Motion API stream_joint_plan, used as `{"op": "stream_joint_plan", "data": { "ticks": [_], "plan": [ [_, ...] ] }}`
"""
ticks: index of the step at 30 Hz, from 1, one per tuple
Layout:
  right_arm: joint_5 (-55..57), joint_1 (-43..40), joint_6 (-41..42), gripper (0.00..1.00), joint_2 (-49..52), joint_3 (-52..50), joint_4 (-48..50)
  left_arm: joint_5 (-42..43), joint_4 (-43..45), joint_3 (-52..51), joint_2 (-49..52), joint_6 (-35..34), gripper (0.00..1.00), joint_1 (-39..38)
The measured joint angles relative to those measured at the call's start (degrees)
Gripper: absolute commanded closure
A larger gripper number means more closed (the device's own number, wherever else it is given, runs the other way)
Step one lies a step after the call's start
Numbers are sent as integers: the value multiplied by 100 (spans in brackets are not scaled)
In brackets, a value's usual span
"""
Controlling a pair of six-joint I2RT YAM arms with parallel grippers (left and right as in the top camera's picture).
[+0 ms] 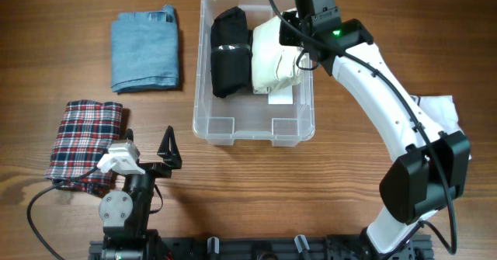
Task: Pack container
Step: 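Place the cream cloth in the bin beside the black garment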
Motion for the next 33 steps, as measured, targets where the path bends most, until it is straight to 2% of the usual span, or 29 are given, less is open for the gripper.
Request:
{"op": "stream_joint_plan", "data": {
  "ticks": [14,33],
  "plan": [
    [227,85,-170,96,850,0,-160,0,0,0,0,0,0,0],
    [538,142,-275,96,1517,101,-369,0,0,0,0,0,0,0]
  ]
}}
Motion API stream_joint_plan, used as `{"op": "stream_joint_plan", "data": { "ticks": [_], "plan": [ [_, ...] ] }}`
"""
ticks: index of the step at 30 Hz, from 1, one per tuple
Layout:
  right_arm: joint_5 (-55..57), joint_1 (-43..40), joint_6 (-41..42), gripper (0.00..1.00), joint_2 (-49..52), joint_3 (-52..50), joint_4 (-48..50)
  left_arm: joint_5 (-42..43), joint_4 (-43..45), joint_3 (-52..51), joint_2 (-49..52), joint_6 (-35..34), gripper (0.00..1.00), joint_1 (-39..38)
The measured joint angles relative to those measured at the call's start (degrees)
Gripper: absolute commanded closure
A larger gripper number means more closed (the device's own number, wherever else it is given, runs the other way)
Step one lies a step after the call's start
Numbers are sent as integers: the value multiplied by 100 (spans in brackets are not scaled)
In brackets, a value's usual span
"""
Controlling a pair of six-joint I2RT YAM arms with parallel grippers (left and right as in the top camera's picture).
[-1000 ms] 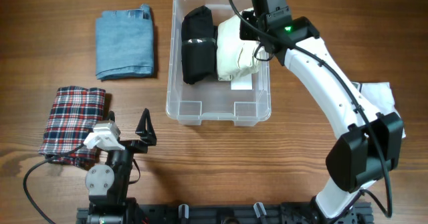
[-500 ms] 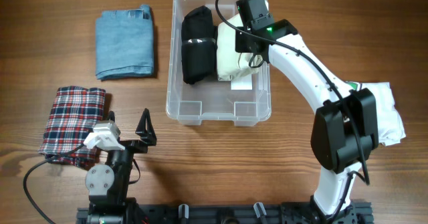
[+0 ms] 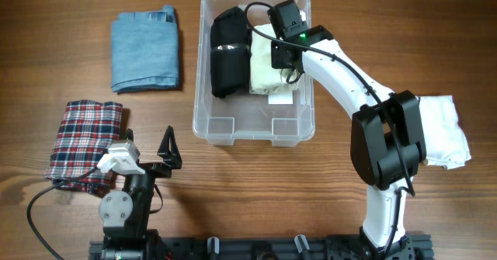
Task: Pack container
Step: 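Place the cream cloth in the bin beside the black garment, then withdraw the right gripper to the white printed garment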
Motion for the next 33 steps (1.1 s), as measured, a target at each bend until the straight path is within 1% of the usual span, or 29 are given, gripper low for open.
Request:
{"op": "stream_joint_plan", "data": {
  "ticks": [8,15,18,19,21,24,27,32,33],
  "plan": [
    [35,2,-20,94,7,37,-57,0,0,0,0,0,0,0],
    [44,-7,-37,84,-199,546,-686,0,0,0,0,0,0,0],
    [59,-26,-61,77,-629,758,-723,0,0,0,0,0,0,0],
    [81,-46,-83,73,-852,815,-726,0,0,0,0,0,0,0],
    [131,-118,-85,69,-1268,892,-782,0,0,0,0,0,0,0],
    [258,-382,-90,66,-1829,977,-1099,0,0,0,0,0,0,0],
    [420,-872,-15,62,-2173,1003,-1665,0,0,0,0,0,0,0],
    [533,-1987,437,62,-2304,1001,-2824,0,0,0,0,0,0,0],
    [542,-2186,575,58,-2304,1001,-3049,0,0,0,0,0,0,0]
  ]
}}
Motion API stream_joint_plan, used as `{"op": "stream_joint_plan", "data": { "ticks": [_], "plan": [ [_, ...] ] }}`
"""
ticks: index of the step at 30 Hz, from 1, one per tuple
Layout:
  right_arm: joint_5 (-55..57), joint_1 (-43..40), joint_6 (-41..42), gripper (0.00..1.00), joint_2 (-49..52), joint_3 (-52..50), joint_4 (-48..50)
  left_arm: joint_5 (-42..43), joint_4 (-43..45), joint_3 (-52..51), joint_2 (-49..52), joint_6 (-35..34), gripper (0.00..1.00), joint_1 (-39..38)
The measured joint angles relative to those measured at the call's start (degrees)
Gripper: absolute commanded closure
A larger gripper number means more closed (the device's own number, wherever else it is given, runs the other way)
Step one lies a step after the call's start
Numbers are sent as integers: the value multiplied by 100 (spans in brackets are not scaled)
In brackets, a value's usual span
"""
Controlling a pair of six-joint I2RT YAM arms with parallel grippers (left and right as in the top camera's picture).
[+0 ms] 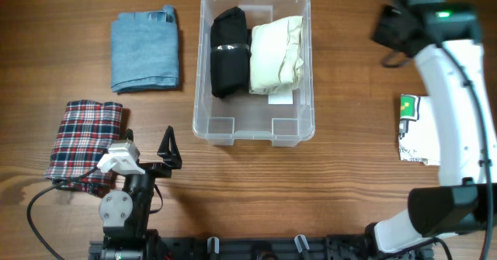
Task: Pack container
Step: 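Withdraw the right gripper to the white printed garment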
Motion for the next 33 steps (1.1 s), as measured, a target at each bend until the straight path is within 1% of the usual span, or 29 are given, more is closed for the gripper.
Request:
{"op": "stream_joint_plan", "data": {
  "ticks": [2,3,4,5,8,9,10,11,16,17,23,25,27,29,30,31,33],
  "plan": [
    [35,-490,382,47,0,0,-461,0,0,0,0,0,0,0],
    [48,-715,623,37,-2,0,-638,0,-2,0,0,0,0,0],
    [59,-927,848,2,-2,-2,-798,0,0,0,0,0,0,0],
    [57,-1093,1032,0,-2,-7,-909,0,0,0,0,0,0,0],
    [57,-1622,1764,0,-37,-164,-1134,0,0,0,0,0,0,0],
    [57,-1661,1991,0,-42,-188,-1150,0,0,0,0,0,0,0],
    [48,-2015,2170,0,-66,-407,-1174,0,0,0,0,0,0,0],
    [-13,-2199,2291,0,-74,-542,-1088,0,0,0,0,0,0,0],
    [-461,-2900,2564,0,-92,-1416,-380,0,0,0,0,0,0,0],
    [-560,-3005,2570,0,-98,-1657,-116,0,0,0,0,0,0,0],
    [-896,-3143,2588,1,-98,-3001,1204,0,-2,0,0,0,0,0],
    [-994,-3143,2586,9,-98,-3495,1620,0,0,0,0,0,0,0],
    [-1036,-3143,2583,30,-98,-3768,1912,0,0,0,0,0,0,0],
    [-1073,-3143,2614,71,-98,-4059,2273,0,0,0,0,0,0,0],
    [-1093,-3143,2614,88,-101,-4142,2385,0,0,0,0,0,0,0],
    [-1110,-3143,2597,96,-98,-4242,2494,0,0,0,0,0,0,0],
    [-1134,-3143,2627,96,-98,-4404,2743,0,0,0,0,0,0,0]
  ]
}}
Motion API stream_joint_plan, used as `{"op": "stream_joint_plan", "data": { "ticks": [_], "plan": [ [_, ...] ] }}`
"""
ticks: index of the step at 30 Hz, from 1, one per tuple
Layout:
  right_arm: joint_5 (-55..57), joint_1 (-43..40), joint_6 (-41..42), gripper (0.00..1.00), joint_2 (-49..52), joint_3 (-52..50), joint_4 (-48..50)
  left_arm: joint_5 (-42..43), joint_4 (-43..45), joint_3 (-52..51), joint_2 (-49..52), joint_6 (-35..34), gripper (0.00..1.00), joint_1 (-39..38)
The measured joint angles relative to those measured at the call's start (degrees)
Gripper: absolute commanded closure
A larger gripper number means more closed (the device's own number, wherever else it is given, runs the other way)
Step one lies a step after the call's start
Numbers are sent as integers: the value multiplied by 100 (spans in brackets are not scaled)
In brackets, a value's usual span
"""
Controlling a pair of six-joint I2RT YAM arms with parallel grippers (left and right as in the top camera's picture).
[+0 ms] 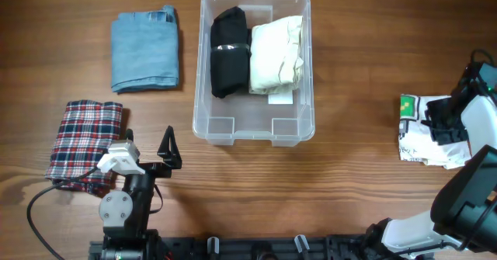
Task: Pack container
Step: 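Withdraw the right gripper to the white printed garment, then grasp the white garment with the right gripper and drag it left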
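Note:
A clear plastic container point(255, 132) stands at the back centre of the table. Inside it lie a black folded garment point(229, 50) on the left and a cream garment point(276, 54) on the right. A white folded garment with a green print point(415, 128) lies at the far right. My right gripper point(444, 124) hangs over this garment's right part, and its fingers cannot be made out. Folded blue jeans point(144, 50) lie at the back left, and a plaid shirt point(81, 140) at the front left. My left gripper point(169, 150) rests open beside the shirt, holding nothing.
The near third of the container point(233, 105) holds only a small white label. The left arm's base point(124, 206) sits at the table's front edge, partly over the plaid shirt's corner. The right arm point(474, 190) runs along the right edge.
My right arm has moved from the table's back right corner to the far right, where its gripper is now over the white printed garment. Nothing else has shifted.
At first my right gripper was at the cream garment in the container, and it was still over it a second later. Then the arm was clear at the back right, with the cream garment left beside the black one. Now the gripper is over the white garment.

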Motion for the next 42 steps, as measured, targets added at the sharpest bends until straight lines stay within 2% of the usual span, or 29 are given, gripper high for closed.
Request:
{"op": "stream_joint_plan", "data": {
  "ticks": [11,18,27,36,42],
  "plan": [
    [-44,0,2,96,0,-627,846,0,0,0,0,0,0,0],
    [-822,46,-286,95,52,-800,1851,0,0,0,0,0,0,0],
    [-1414,660,-520,94,584,-793,3263,0,0,0,0,0,0,0],
    [-2299,752,-835,94,713,-651,3563,0,0,0,0,0,0,0],
    [-2785,1143,-1121,95,713,-590,3724,0,0,0,0,0,0,0]
  ]
}}
